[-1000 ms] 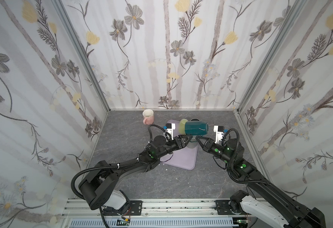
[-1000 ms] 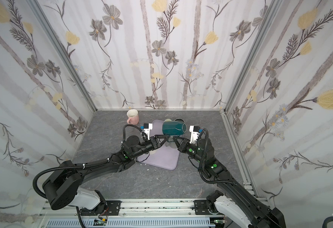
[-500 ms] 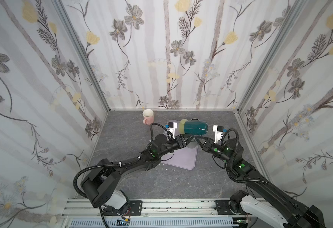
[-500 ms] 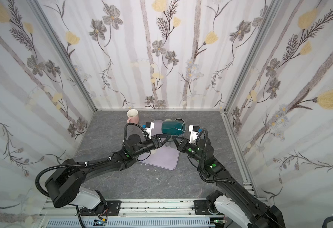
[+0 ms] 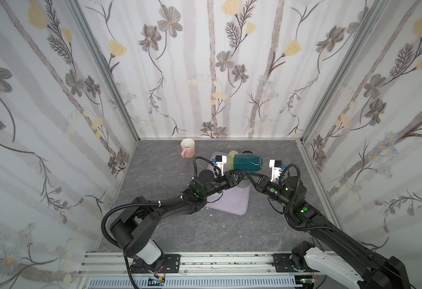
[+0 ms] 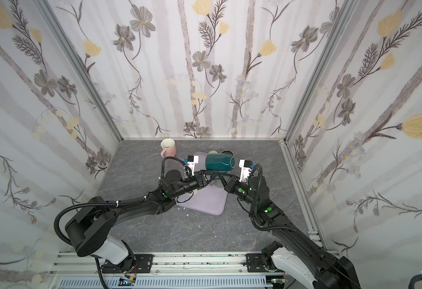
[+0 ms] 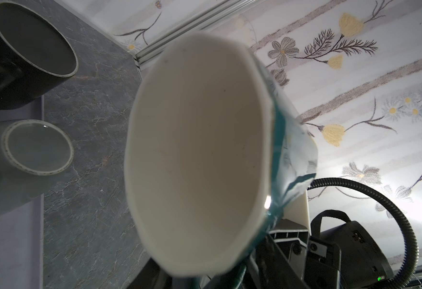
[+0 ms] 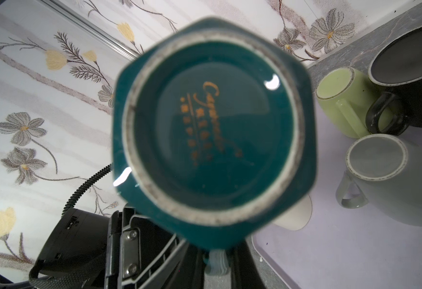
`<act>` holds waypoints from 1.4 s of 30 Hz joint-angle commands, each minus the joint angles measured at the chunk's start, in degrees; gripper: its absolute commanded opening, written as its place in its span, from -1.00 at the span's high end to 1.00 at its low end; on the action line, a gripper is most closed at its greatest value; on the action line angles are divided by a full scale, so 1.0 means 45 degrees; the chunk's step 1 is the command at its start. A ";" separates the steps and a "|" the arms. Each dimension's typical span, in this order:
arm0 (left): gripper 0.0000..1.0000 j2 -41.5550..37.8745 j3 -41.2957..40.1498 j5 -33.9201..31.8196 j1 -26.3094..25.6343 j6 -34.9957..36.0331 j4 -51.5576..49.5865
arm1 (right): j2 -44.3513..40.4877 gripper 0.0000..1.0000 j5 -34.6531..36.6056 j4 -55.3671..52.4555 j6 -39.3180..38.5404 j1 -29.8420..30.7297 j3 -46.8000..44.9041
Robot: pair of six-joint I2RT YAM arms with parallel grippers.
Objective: Turn the mug right side up
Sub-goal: Place the mug at the top-left of the table.
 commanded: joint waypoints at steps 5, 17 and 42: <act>0.23 0.0170 0.0318 0.0356 -0.0001 -0.0469 0.1452 | 0.0061 0.92 -0.0231 0.1091 -0.0415 0.0030 -0.0167; 0.41 0.0117 0.0464 0.0335 0.0005 -0.0197 0.0896 | 0.0009 0.91 -0.0162 0.0882 -0.0564 0.0015 -0.0318; 0.45 -0.0582 0.0972 -0.0418 0.0002 0.2102 -0.1644 | -0.0388 0.89 -0.0209 0.0568 -0.0417 0.0005 -0.0189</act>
